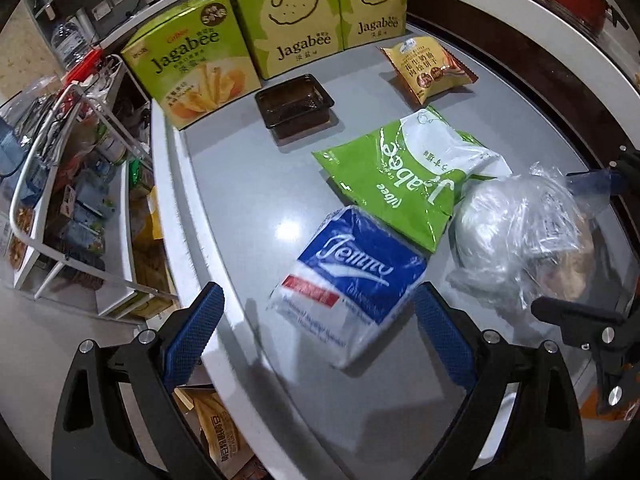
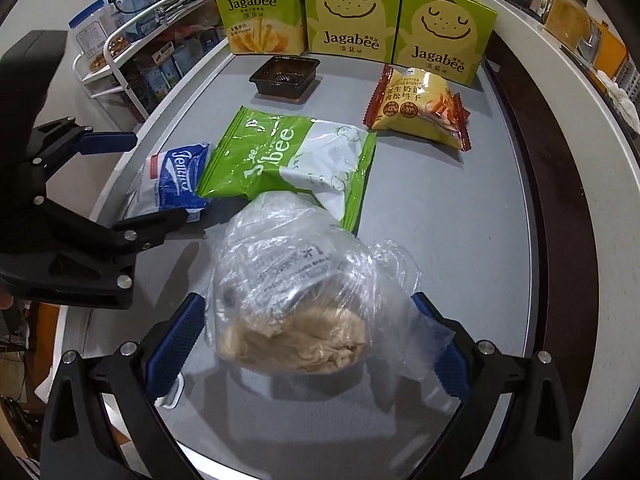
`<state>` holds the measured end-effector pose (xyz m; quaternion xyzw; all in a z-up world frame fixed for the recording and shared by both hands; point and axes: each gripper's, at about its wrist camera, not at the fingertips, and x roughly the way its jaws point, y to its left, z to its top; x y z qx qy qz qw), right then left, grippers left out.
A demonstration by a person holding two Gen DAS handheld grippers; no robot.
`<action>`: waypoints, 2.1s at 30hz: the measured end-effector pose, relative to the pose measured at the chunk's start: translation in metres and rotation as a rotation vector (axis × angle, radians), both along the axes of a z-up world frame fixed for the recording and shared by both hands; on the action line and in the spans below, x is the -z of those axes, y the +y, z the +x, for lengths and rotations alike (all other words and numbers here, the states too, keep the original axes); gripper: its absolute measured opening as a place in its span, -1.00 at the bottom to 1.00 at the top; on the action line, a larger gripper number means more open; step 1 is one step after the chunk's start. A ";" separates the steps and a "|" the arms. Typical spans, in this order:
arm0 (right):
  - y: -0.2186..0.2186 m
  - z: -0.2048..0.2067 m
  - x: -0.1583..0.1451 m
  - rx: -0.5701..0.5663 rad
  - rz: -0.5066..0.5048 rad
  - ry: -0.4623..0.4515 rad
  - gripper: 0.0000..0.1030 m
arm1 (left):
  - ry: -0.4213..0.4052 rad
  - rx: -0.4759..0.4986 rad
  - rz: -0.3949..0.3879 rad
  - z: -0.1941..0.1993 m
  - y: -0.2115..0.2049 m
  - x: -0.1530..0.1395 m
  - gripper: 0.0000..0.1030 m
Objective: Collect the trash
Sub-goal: 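Grasp the Tempo tissue pack with the left tool while the right tool grasps the plastic bread bag, then carry the tissue pack and bread bag with both tools over the white bin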
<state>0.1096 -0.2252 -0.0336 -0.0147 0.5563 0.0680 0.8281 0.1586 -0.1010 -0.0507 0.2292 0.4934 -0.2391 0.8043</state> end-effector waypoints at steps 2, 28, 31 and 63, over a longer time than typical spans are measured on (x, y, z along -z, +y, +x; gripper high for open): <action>0.000 0.002 0.002 -0.009 -0.004 -0.003 0.90 | 0.014 0.017 -0.003 0.002 -0.004 0.004 0.88; -0.024 -0.039 -0.009 0.022 0.101 0.006 0.01 | 0.109 0.039 -0.163 -0.045 0.006 -0.001 0.14; -0.027 -0.046 -0.012 0.042 0.116 -0.001 0.00 | 0.110 0.012 -0.179 -0.053 0.013 -0.004 0.14; -0.015 -0.143 -0.062 -0.009 0.201 -0.068 -0.01 | 0.046 -0.073 -0.242 -0.167 0.046 -0.049 0.13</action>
